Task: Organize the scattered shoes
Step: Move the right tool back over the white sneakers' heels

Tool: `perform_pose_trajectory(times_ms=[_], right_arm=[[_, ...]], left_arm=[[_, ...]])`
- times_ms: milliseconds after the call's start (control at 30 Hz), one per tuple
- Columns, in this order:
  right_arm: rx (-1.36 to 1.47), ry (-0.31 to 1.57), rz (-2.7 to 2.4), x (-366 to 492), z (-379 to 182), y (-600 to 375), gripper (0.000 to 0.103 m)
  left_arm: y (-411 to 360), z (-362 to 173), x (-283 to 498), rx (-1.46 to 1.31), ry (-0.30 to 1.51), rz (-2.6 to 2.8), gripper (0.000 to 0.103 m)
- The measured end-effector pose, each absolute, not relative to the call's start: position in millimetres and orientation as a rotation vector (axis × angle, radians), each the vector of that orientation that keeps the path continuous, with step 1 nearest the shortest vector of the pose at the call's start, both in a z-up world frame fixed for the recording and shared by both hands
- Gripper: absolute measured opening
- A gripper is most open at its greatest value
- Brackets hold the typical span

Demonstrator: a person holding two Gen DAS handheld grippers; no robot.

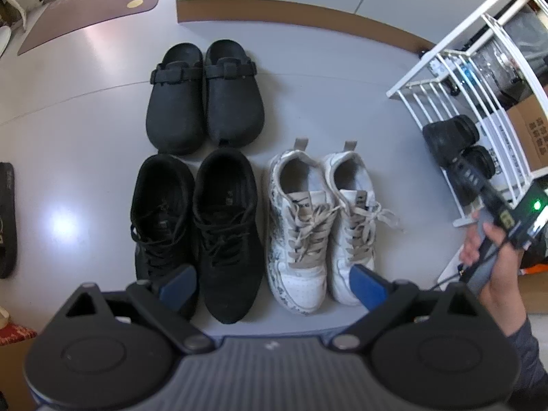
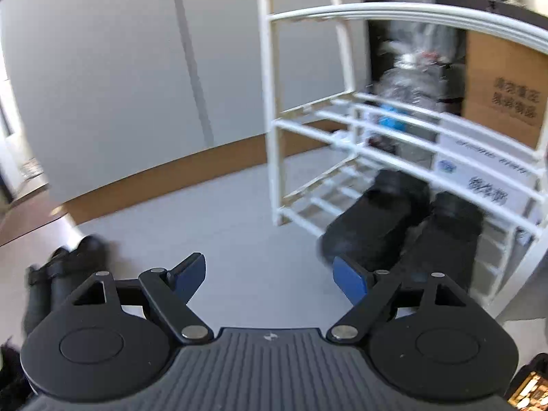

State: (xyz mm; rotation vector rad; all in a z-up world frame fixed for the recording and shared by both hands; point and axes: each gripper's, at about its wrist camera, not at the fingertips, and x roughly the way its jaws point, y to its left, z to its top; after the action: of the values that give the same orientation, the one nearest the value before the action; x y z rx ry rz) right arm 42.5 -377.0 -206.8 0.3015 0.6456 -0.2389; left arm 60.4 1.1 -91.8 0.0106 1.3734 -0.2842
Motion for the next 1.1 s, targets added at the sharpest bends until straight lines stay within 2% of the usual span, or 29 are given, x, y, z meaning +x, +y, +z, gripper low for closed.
perform_pose_trajectory(times_ms=[433,700,1100], right_arm=[[0.220,0.811,0.077,15.0,-221.1,-295.1,0.083],[0.237,0.915,0.156,-6.7,-233.5,-271.0,0.076],[0.205,0.958,0.192,-13.6,-248.4,-251.8,0.075]], left_arm=[[0.6,-103.5,58.1,0.046,1.415,-0.272,0.098],[3.3,-111.1,55.0,0.075,1.451,-0.249,0.098],[8.2,-122.4,52.3,0.070,1.512,-0.235,0.098]])
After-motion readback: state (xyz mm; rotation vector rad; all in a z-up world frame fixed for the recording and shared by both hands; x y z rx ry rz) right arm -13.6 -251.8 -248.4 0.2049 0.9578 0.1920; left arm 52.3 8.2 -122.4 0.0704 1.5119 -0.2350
